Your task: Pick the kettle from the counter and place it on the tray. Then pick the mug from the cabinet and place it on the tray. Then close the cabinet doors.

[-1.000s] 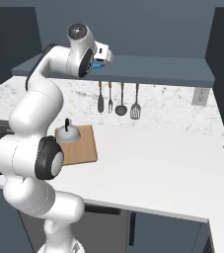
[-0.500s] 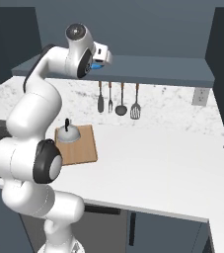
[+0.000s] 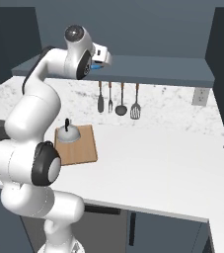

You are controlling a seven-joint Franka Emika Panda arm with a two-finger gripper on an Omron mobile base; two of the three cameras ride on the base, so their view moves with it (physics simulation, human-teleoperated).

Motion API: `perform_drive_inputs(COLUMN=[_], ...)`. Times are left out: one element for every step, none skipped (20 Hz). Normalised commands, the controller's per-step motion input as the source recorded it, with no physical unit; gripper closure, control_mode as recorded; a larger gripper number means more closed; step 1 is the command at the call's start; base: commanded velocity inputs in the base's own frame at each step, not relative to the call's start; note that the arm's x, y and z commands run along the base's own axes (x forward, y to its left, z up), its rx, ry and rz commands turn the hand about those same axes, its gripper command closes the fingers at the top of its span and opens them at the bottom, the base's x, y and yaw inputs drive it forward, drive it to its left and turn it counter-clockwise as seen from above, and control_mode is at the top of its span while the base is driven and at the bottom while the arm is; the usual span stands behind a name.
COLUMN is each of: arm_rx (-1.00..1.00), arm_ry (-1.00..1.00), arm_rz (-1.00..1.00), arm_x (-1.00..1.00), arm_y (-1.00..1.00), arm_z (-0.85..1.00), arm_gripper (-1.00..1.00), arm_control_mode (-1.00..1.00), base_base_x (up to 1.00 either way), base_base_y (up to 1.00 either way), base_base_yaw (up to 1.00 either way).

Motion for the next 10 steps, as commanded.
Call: perform_drive_inputs(arm_rx=[0.00,0.00,0.00,0.00,0.00,0.00,0.00,0.00,0.00,0.00], arm_ry=[0.00,0.00,-0.01,0.00,0.00,0.00,0.00,0.00,0.00,0.00], arm_rz=[-0.01,-0.01,-0.01,-0.01,-0.01,-0.01,-0.01,0.00,0.00,0.00], arm_x=[0.00,0.00,0.00,0.00,0.01,0.03,0.06,0.11,0.13,0.09], arm_y=[0.06,0.06,0.08,0.09,0.09,0.10,0.10,0.09,0.08,0.05], arm_z=[0.00,0.00,0.00,0.00,0.00,0.00,0.00,0.00,0.00,0.00], arm_gripper=[-1.00,-1.00,-1.00,-1.00,-1.00,-1.00,1.00,1.00,1.00,1.00], arm_control_mode=[-1.00,-1.00,-1.00,-1.00,-1.00,-1.00,-1.00,-1.00,-1.00,-1.00], base_base_x=[0.00,0.00,0.00,0.00,0.00,0.00,0.00,0.00,0.00,0.00], base_base_y=[0.00,0.00,0.00,0.00,0.00,0.00,0.00,0.00,0.00,0.00], base_base_yaw=[0.00,0.00,0.00,0.00,0.00,0.00,0.00,0.00,0.00,0.00])
